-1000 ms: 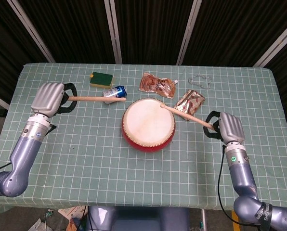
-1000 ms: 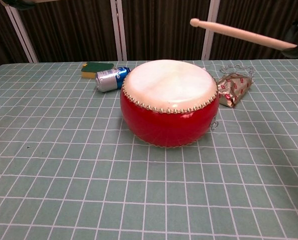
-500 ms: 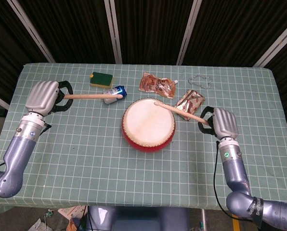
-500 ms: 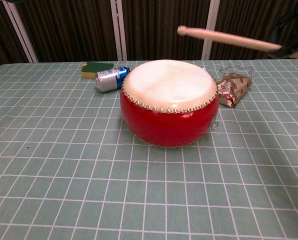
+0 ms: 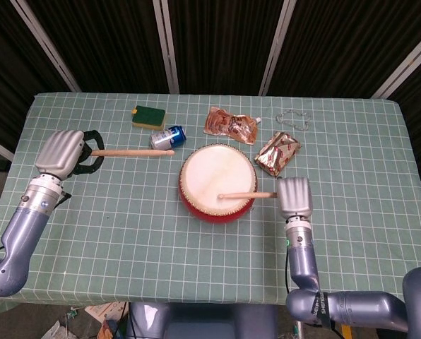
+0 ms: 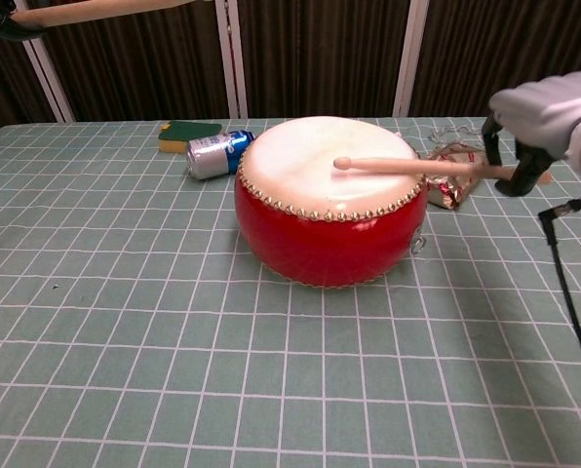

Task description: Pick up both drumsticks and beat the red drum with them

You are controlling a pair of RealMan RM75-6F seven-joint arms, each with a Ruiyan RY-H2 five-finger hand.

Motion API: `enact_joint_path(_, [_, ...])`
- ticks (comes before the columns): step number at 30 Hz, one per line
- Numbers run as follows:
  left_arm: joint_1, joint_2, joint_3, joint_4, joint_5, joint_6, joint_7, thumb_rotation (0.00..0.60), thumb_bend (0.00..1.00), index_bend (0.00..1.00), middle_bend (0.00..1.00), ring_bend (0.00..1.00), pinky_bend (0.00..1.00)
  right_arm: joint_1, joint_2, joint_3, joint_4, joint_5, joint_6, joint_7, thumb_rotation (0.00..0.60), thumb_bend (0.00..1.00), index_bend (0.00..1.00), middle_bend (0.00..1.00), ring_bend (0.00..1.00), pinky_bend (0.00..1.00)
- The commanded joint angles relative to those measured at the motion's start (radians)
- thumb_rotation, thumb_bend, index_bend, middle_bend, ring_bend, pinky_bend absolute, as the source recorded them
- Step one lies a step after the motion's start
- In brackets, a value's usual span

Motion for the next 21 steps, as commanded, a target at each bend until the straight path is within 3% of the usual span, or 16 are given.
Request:
enact_joint_path(1, [-0.003, -0.002, -0.003, -0.006, 0.002, 0.007, 0.001, 0.600, 0.58, 0.79, 1.00, 1.00, 1.00, -0.044, 0.127, 0.090, -0.054, -0.006, 0.046, 0.154, 0.600, 0.59, 0.97, 1.00, 1.00, 1.00])
enact_joint_path(4, [-0.013, -0.004, -0.007, -0.022, 0.005, 0.020, 0.020, 0.600, 0.58, 0.79, 1.00, 1.00, 1.00, -0.086, 0.201, 0.123, -0.091, -0.027, 0.043, 0.228, 0.600, 0.59, 0.97, 1.00, 1.00, 1.00])
enact_joint_path(9, [-0.043, -0.022, -0.021, -0.051, -0.017, 0.047, 0.066, 0.600, 0.58, 0.79, 1.00, 1.00, 1.00, -0.136, 0.271, 0.134, -0.126, -0.048, 0.028, 0.300, 0.600, 0.59, 0.97, 1.00, 1.00, 1.00])
enact_joint_path(21, [-0.184, -0.150, -0.041, -0.053, -0.180, 0.100, 0.255, 0.600, 0.58, 0.79, 1.00, 1.00, 1.00, -0.213, 0.335, 0.124, -0.107, -0.072, -0.060, 0.450, 0.600, 0.59, 0.97, 1.00, 1.00, 1.00])
